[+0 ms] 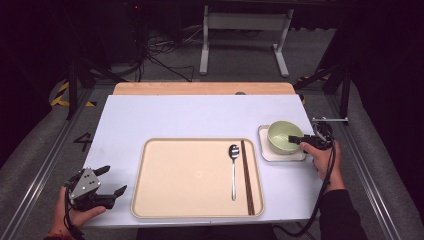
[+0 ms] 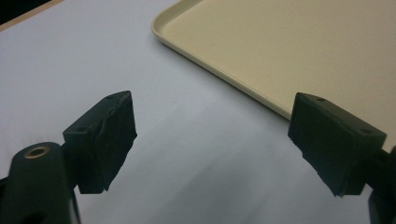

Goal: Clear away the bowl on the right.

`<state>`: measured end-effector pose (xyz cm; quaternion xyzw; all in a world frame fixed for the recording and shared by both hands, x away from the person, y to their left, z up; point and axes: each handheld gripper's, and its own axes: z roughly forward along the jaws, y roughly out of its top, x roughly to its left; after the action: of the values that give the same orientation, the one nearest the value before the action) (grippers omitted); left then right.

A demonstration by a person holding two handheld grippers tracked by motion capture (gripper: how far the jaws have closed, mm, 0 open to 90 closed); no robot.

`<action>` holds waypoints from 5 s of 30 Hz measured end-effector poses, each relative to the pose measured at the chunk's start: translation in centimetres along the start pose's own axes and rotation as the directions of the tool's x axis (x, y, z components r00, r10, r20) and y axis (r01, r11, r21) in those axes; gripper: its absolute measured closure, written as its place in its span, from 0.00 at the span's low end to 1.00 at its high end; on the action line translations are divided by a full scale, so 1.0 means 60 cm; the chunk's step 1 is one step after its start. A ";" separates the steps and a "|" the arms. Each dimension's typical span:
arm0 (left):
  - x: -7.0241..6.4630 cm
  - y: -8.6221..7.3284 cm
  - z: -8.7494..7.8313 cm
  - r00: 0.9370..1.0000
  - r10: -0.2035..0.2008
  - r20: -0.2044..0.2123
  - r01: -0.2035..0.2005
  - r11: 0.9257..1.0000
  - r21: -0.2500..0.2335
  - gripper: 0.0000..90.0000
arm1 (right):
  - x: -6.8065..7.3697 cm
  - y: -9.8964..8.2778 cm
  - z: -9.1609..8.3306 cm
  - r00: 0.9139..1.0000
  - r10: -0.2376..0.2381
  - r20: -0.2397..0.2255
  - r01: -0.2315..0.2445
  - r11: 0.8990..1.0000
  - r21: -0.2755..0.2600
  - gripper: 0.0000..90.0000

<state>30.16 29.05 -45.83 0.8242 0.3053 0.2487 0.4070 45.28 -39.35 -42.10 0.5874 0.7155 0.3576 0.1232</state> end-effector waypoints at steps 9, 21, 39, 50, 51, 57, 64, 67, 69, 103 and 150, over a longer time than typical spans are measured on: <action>0.003 0.001 0.005 1.000 -0.005 0.007 0.005 1.000 0.001 0.18 | -0.009 -0.004 0.014 0.998 0.041 -0.056 -0.040 0.999 0.024 0.61; 0.007 0.002 0.004 1.000 -0.016 0.003 0.016 1.000 0.000 0.18 | -0.023 -0.011 0.010 0.997 0.071 -0.038 -0.071 0.997 -0.018 0.91; 0.006 0.003 -0.003 1.000 -0.014 -0.011 0.014 1.000 -0.007 0.18 | -0.012 -0.014 0.000 0.998 0.033 -0.058 -0.038 0.995 -0.090 0.93; 0.002 0.008 0.000 1.000 -0.001 -0.004 0.001 1.000 -0.014 0.17 | -0.016 -0.022 -0.027 1.000 0.019 -0.010 -0.020 0.988 -0.152 0.93; 0.003 0.007 0.001 1.000 -0.002 -0.002 0.002 1.000 -0.013 0.17 | -0.015 -0.022 -0.030 1.000 0.020 -0.007 -0.021 0.987 -0.157 0.93; 0.004 0.006 0.001 1.000 0.000 -0.005 0.000 1.000 -0.008 0.17 | -0.012 -0.018 -0.043 1.000 0.015 0.005 -0.014 0.981 -0.192 0.93; 0.002 0.007 0.000 1.000 0.006 -0.007 -0.006 1.000 -0.006 0.17 | -0.001 -0.011 -0.065 1.000 -0.014 0.008 0.016 0.972 -0.235 0.93; 0.003 0.007 0.000 1.000 0.013 -0.010 -0.013 1.000 -0.002 0.17 | 0.004 -0.009 -0.070 1.000 -0.024 0.012 0.026 0.968 -0.248 0.93; 0.003 0.006 -0.001 1.000 0.011 -0.010 -0.011 1.000 -0.005 0.17 | 0.008 -0.008 -0.074 1.000 -0.028 0.006 0.028 0.966 -0.257 0.93; -0.004 0.007 0.005 0.999 0.032 -0.008 -0.032 0.999 0.026 0.17 | 0.131 0.069 -0.069 0.980 -0.196 -0.042 0.176 0.941 -0.287 0.93; -0.001 0.007 -0.003 1.000 0.007 0.007 -0.007 1.000 0.018 0.17 | 0.362 0.062 0.149 0.903 -0.361 -0.233 0.355 0.932 -0.068 0.92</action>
<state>30.12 28.90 -45.42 0.8298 0.3032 0.2445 0.3996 47.33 -15.68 -40.75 0.3968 0.8163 0.4062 0.1059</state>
